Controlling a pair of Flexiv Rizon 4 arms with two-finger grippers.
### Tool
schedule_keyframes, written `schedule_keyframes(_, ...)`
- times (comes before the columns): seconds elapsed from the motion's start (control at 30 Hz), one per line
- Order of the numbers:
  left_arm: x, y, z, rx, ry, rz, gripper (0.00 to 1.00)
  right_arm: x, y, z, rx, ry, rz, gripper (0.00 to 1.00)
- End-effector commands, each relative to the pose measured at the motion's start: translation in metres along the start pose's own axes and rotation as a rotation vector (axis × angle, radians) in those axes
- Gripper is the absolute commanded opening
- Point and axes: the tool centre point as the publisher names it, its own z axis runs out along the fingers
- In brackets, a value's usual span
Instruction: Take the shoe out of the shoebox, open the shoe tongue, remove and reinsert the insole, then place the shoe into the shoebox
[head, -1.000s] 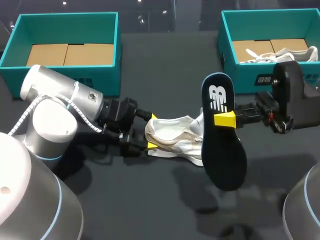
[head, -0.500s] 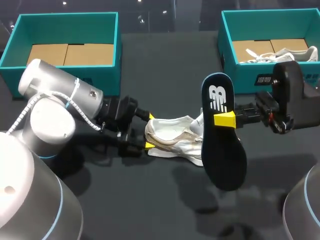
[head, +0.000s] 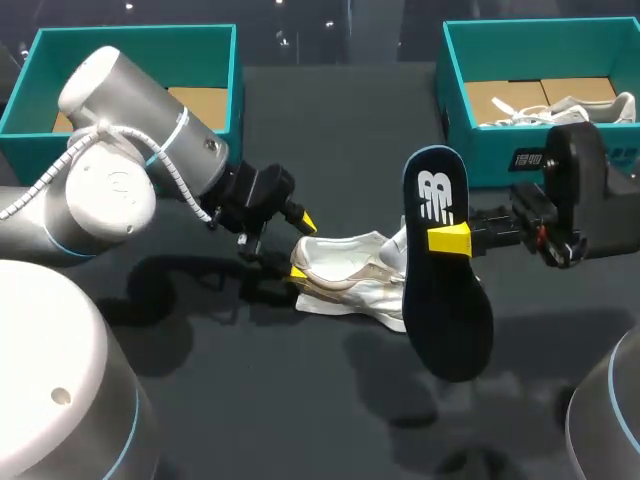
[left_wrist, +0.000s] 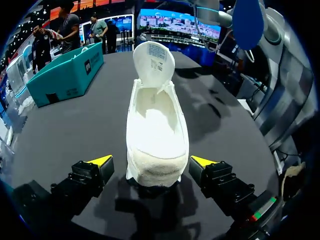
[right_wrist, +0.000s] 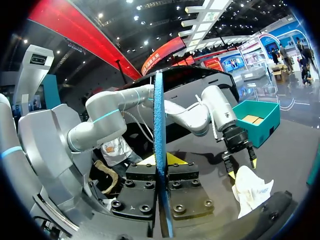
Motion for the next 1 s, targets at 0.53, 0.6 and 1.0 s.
schedule_keyframes(0.53, -0.002, -0.029, -0.010, -0.503, -0.065, -0.006, 1.00, 0.009, -0.004, -0.002, -0.006, -0.037, 0.000, 0.00)
schedule_keyframes(0.6, -0.002, -0.029, -0.010, -0.503, -0.065, -0.006, 1.00, 0.009, -0.004, -0.002, -0.006, -0.037, 0.000, 0.00)
schedule_keyframes(1.0, -0.003, -0.032, -0.007, -0.552, -0.031, -0.015, 1.00, 0.009, -0.004, -0.002, -0.006, -0.037, 0.000, 0.00)
